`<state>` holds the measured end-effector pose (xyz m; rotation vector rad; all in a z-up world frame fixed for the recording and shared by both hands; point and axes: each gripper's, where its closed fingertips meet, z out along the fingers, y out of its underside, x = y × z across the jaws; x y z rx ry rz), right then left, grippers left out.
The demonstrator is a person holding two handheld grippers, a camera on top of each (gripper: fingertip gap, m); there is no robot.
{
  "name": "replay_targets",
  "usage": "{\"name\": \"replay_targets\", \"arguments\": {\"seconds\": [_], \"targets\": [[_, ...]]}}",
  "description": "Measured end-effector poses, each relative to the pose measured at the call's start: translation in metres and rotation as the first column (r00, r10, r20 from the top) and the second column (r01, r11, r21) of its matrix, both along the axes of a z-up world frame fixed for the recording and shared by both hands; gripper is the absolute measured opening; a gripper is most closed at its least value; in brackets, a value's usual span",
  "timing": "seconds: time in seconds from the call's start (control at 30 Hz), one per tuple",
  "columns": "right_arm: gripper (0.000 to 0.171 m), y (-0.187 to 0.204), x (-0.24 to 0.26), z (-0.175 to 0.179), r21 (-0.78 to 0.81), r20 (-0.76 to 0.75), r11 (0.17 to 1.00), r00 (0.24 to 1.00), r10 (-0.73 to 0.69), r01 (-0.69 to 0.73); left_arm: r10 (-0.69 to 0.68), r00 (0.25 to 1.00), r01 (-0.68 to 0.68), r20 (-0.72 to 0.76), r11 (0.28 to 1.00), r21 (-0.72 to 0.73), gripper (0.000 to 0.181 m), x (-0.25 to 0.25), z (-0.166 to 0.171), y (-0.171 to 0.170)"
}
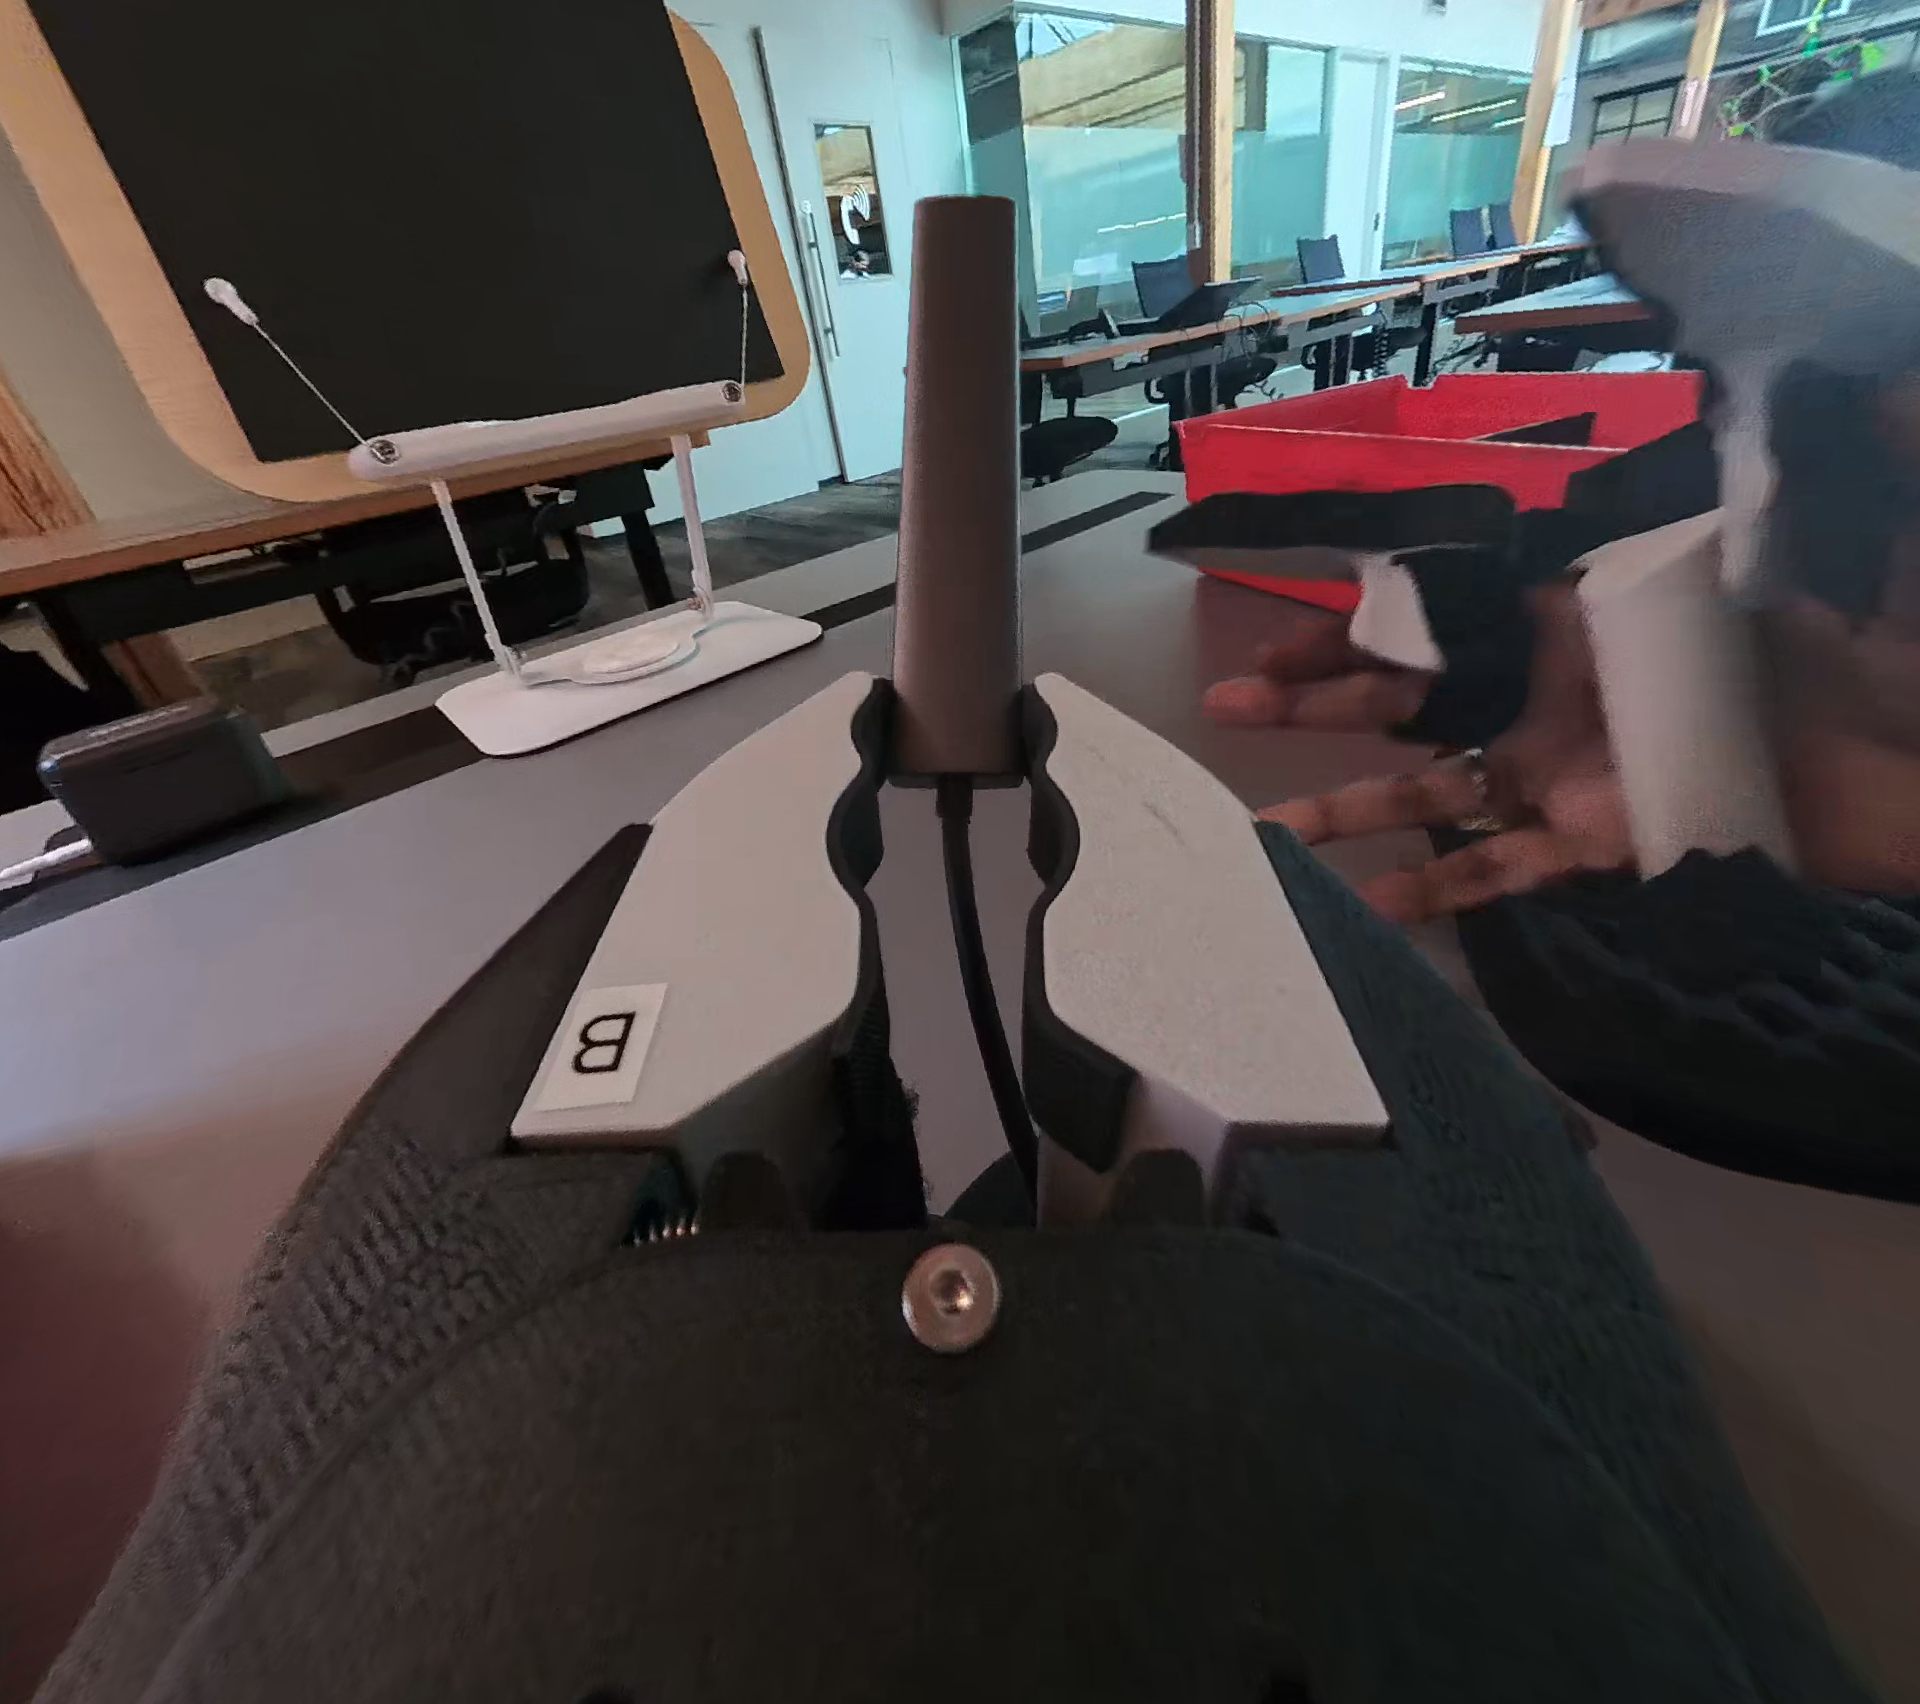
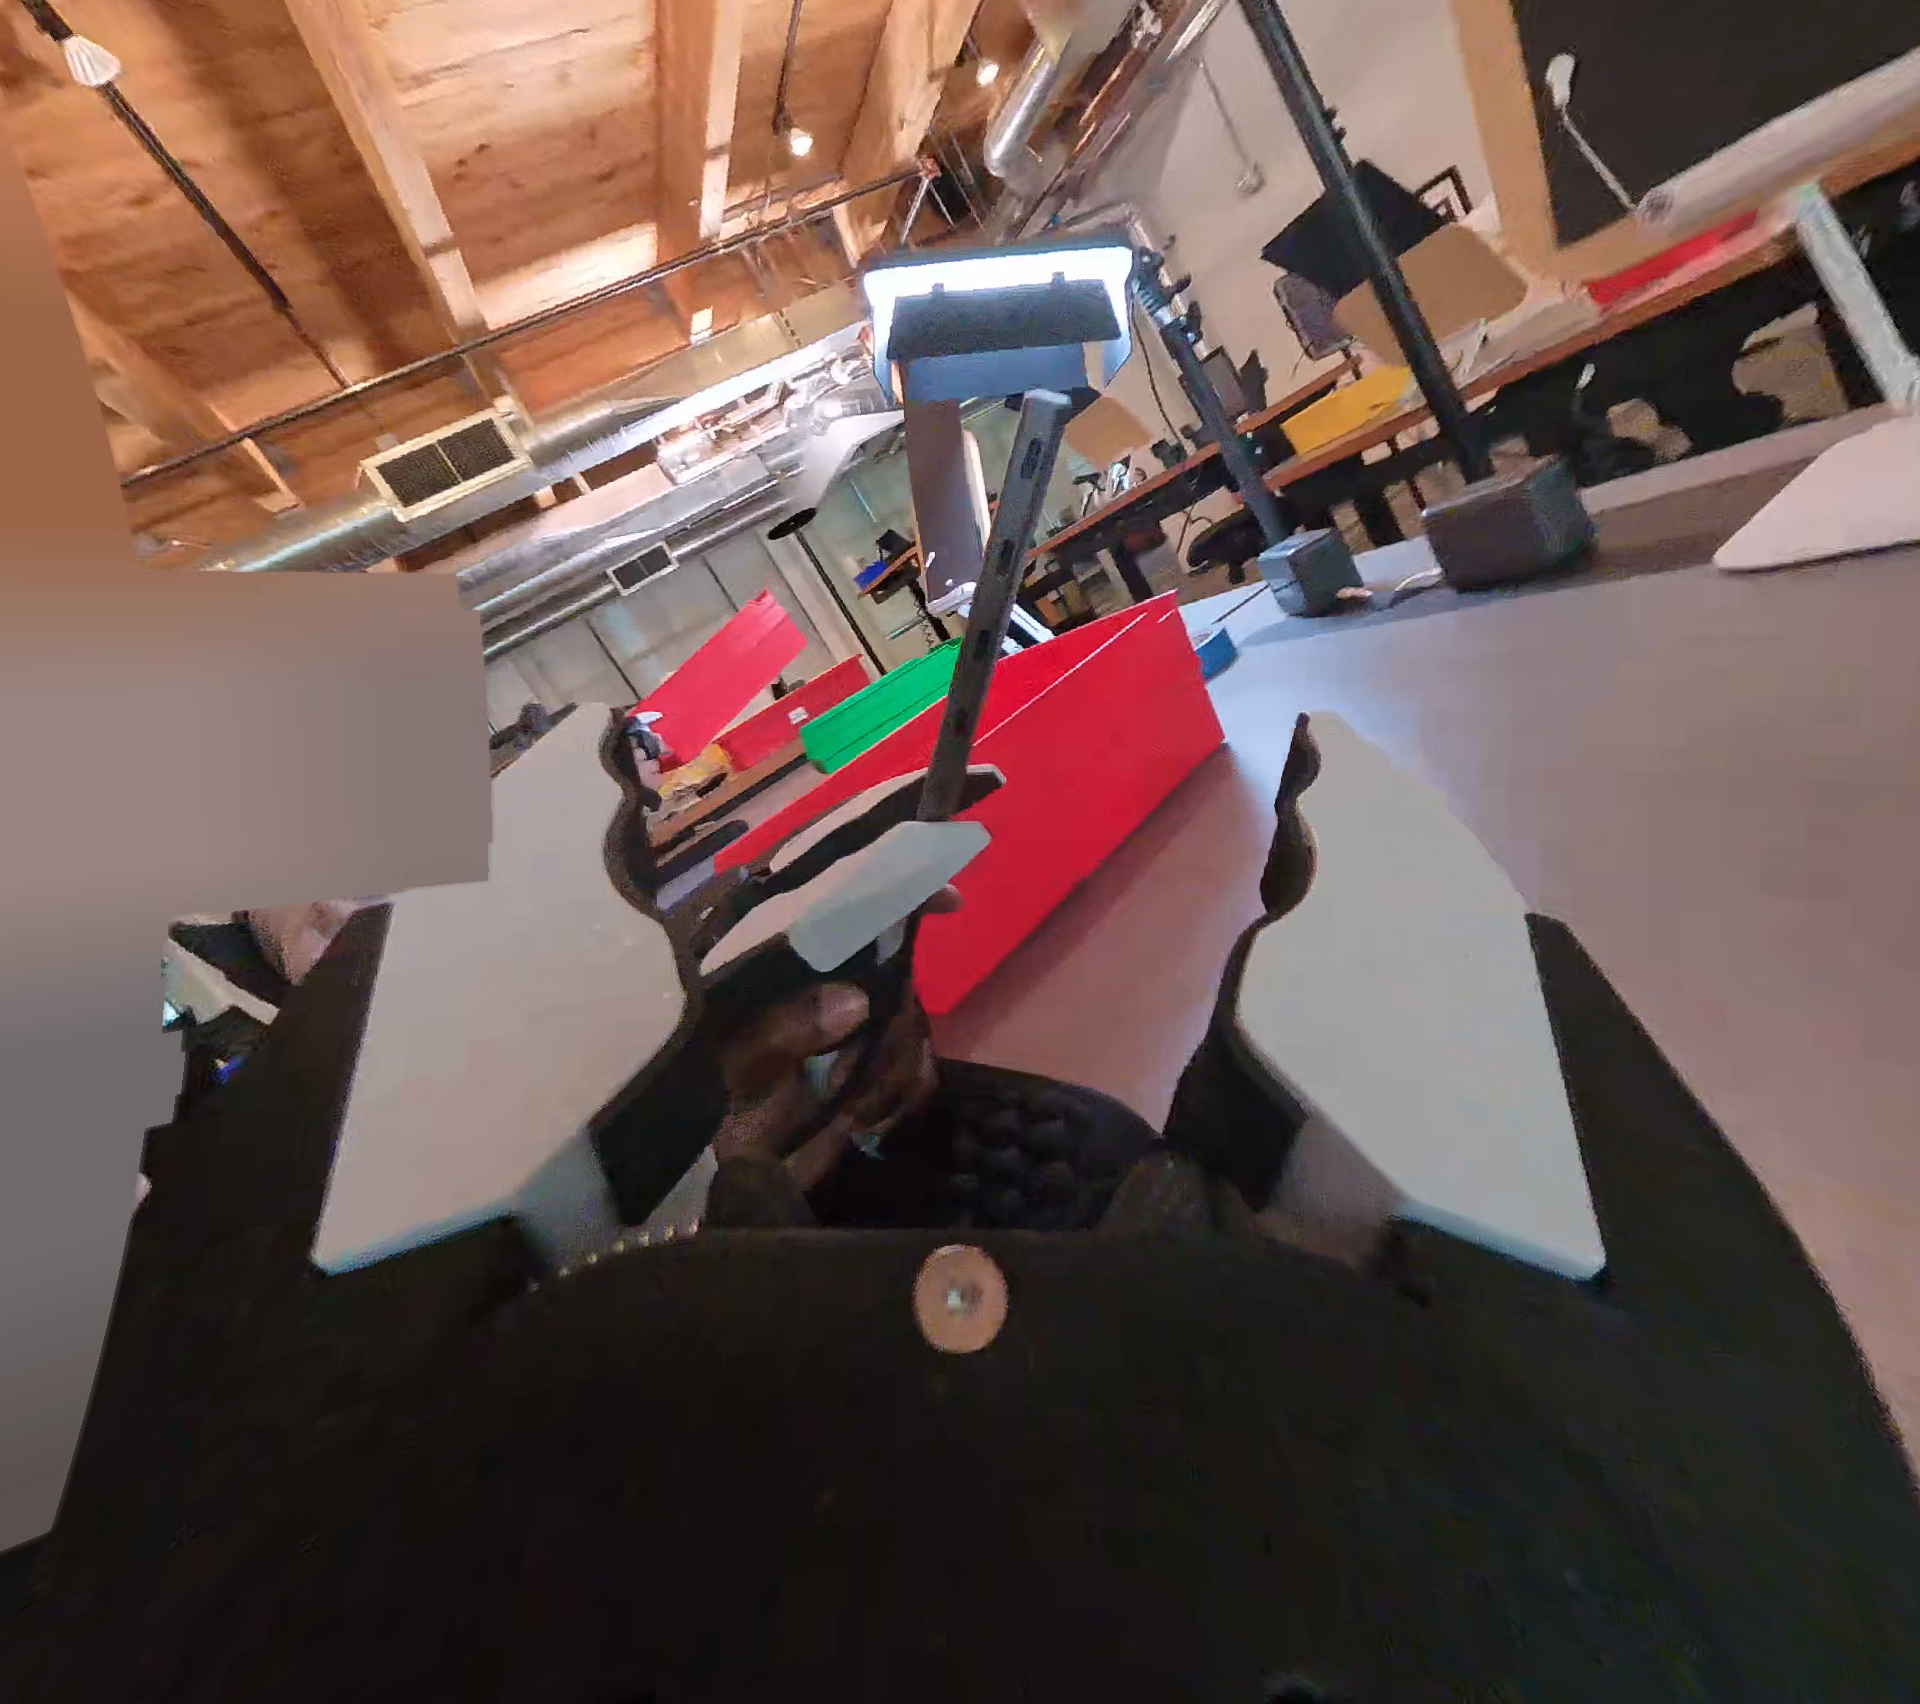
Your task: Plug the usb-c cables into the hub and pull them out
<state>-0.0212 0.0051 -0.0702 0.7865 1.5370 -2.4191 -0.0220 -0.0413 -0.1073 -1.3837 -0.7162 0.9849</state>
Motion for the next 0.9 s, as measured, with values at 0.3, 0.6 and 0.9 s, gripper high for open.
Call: {"name": "replay_targets", "arguments": {"seconds": [0.3, 0.6, 0.9], "targets": [[0.025, -0.048, -0.005, -0.025, 0.023, 0.165, 0.999, 0.985, 0.043, -0.048, -0.084, 0.996, 0.084, 0.007, 0.99, -0.115, 0.024, 0.005, -0.009, 0.021], [0.008, -0.031, -0.017, -0.029, 0.052, 0.167, 0.995, 0.981, -0.096, 0.089, -0.059, 0.99, 0.078, 0.13, 0.987, -0.142, 0.042, -0.008, -0.027, 0.022], [0.009, 0.029, -0.034, 0.019, 0.01, 0.005, 0.951, 0.951, -0.31, 0.31, -0.033, 0.988, 0.047, 0.15, 0.995, -0.092, 0.074, -0.012, -0.025, 0.014]]}}
